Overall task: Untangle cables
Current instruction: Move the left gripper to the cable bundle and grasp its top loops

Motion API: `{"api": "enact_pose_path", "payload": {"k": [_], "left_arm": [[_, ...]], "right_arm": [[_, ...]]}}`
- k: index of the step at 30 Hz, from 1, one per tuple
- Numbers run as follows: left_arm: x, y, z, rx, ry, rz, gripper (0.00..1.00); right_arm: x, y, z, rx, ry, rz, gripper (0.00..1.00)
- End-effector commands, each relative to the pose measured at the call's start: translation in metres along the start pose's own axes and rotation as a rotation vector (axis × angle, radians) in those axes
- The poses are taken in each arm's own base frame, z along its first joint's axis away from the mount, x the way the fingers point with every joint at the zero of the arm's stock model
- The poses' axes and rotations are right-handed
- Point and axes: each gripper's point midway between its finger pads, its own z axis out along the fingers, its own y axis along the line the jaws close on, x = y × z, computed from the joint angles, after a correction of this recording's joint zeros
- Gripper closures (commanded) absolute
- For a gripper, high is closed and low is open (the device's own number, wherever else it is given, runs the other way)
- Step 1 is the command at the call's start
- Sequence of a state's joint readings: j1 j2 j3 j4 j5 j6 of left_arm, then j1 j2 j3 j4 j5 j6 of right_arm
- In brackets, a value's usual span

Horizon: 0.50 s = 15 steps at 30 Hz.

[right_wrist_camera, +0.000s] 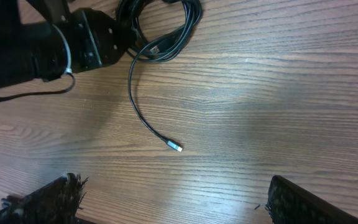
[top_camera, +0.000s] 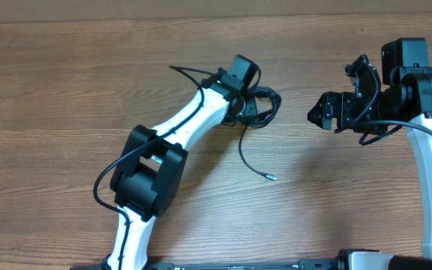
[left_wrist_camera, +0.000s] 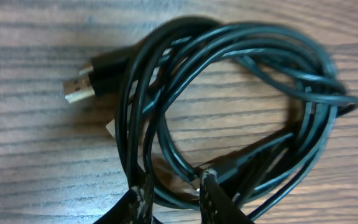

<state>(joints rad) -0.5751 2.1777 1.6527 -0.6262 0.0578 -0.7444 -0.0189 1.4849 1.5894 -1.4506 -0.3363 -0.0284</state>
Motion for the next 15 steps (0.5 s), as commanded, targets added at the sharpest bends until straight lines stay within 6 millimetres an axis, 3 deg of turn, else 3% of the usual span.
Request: {"api": "enact_pose_path", "payload": {"k": [1,9,15], "left_arm": [[-0.001,0.010,0.006,-0.095,-0.053,-0.054,0.74],[-0.007,0.010,0.000,-0.131,-0.087,-0.024,0.78],[-0.036,0.010,-0.019,-0.189,-0.187,0.023,0.69]], "right_arm": [[-0.006,0.003,-0.007,-0.007,-0.032,-0.009,0.06],[-0.007,0.003,-0.007,-0.007,-0.036,-0.011,0.02],[-0.006,0.003,-0.007,-0.007,-0.035,-0.010,0.00]]}}
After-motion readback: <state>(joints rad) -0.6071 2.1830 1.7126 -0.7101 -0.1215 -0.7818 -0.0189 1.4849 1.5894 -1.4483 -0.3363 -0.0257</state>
